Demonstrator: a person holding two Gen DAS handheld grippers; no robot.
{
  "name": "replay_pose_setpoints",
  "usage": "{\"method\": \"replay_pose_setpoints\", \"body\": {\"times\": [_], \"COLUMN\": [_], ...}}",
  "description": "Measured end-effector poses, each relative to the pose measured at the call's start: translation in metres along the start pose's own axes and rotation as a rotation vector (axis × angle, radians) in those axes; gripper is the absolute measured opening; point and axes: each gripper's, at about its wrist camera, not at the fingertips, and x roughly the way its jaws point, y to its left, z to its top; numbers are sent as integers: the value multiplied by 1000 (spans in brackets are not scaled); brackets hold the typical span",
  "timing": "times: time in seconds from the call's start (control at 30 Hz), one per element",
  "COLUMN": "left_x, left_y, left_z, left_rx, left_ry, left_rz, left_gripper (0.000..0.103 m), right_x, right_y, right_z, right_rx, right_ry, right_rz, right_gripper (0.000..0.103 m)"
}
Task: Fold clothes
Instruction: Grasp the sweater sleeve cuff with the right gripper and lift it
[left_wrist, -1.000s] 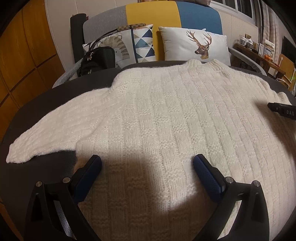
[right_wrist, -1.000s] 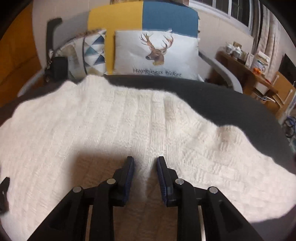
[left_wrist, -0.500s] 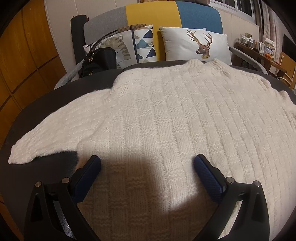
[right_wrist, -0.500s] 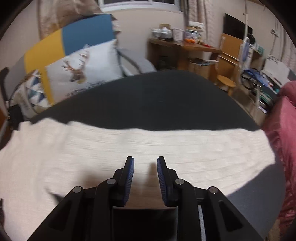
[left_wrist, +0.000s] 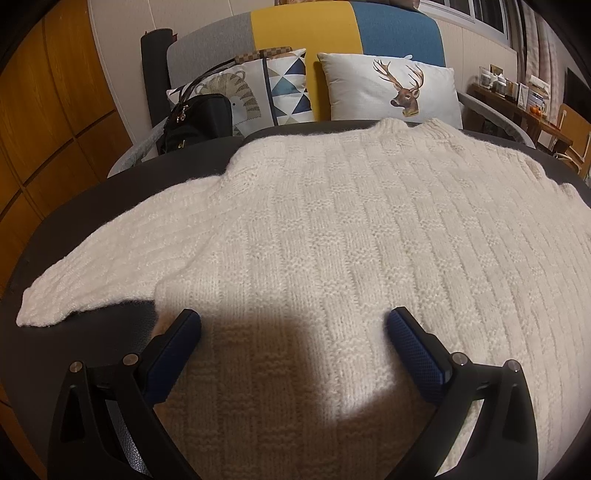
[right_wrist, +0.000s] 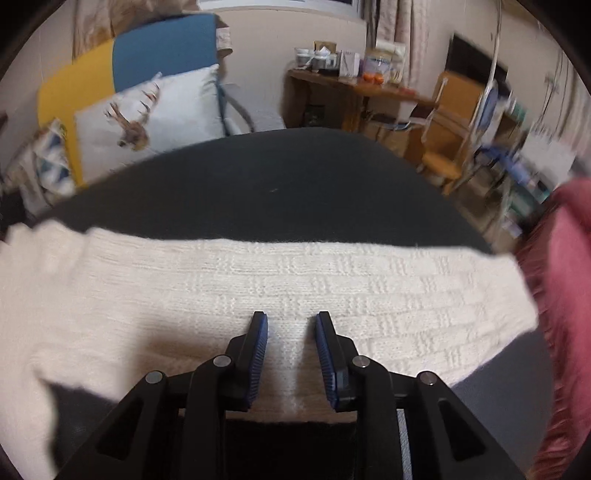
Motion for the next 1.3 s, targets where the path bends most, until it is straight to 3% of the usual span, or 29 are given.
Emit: {"method": "replay_pose_setpoints", "body": {"times": [0.13, 0.33, 0.5, 0.6, 0.7, 0.8, 0.97, 1.0, 1.03, 1.07, 1.17, 1.3], "left_x": [-1, -12, -30, -31, -37, -38, -26, -22, -19, -17, -12, 0], "left_y": [-1, -18, -64, -111, -165, -211, -263, -270, -276, -281, -281, -265], "left_z": [0, 5, 34, 54, 69, 70, 63, 62, 60, 58, 59, 66], "left_rx": [5, 58, 24, 61, 158, 261, 386, 401, 416, 432, 425, 331], "left_ry": [2, -4, -32, -38, -83, -134, -118, -103, -88, -73, -54, 17], "left_rz": [5, 82, -91, -153, -196, -189, -189, -181, -172, -162, -174, -270], "left_gripper": [102, 103, 103, 103, 103, 103, 103, 103, 103, 102, 103, 103], "right_x": [-30, -46, -42, -28, -21, -11, 3, 4, 6, 8, 10, -11], "right_y": [-38, -134, -204, -228, -237, -242, -237, -234, -232, -230, -226, -196], "right_z": [-8, -17, -20, -21, -17, -9, 1, 4, 7, 10, 17, 40], "right_rx": [109, 342, 560, 692, 756, 801, 834, 823, 801, 779, 747, 702], "right_ry": [-40, -20, 11, 9, -31, -51, -69, -71, -63, -58, -47, -77], "right_rz": [86, 93, 92, 193, 218, 244, 248, 235, 206, 186, 185, 250], "right_gripper": [27, 27, 27, 28, 28, 28, 27, 23, 9, 6, 6, 5]}}
